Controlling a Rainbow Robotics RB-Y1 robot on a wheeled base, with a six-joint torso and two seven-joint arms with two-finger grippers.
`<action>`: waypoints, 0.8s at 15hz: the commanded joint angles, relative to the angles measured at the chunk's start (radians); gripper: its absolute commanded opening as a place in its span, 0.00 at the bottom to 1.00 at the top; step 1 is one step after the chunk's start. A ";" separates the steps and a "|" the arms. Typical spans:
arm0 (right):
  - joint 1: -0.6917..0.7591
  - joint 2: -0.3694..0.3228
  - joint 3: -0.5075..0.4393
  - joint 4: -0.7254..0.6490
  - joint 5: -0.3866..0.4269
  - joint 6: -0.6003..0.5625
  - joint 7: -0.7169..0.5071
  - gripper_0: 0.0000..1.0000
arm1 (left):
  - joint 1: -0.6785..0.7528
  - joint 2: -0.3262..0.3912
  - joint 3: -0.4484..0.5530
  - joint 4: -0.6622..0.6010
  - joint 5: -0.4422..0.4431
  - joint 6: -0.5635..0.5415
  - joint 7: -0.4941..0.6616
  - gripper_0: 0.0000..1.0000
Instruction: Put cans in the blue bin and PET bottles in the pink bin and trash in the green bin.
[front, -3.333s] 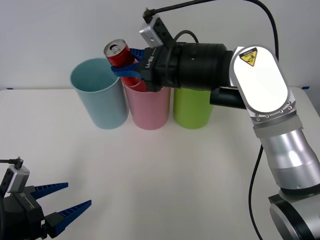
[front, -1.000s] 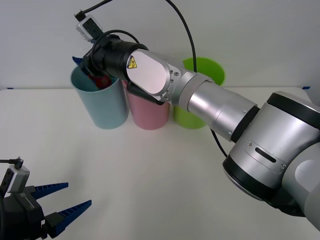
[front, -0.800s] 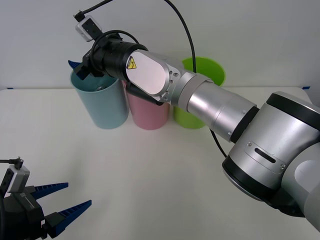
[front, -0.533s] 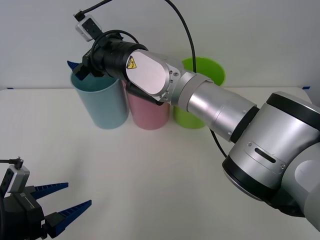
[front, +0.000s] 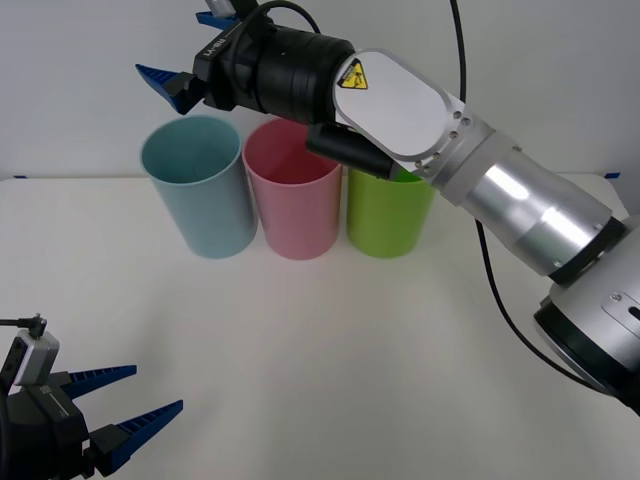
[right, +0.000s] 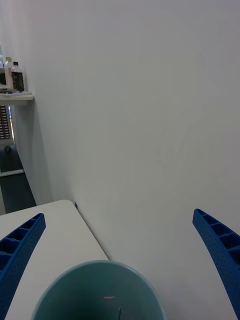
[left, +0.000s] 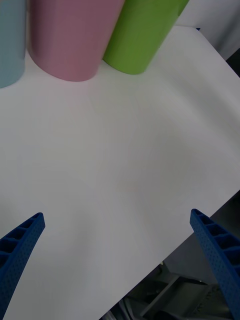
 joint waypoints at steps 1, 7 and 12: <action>0.159 -0.101 -0.037 -0.228 -0.001 -0.009 0.010 1.00 | 0.000 0.000 0.000 0.000 0.000 0.000 0.000 1.00; 0.573 -0.170 -0.345 -0.653 0.031 -0.271 0.065 1.00 | 0.000 0.000 0.000 0.000 0.000 0.000 0.000 1.00; 0.915 -0.139 -0.582 -0.890 0.030 -0.489 0.118 1.00 | 0.000 0.000 0.000 0.000 0.000 0.000 0.000 1.00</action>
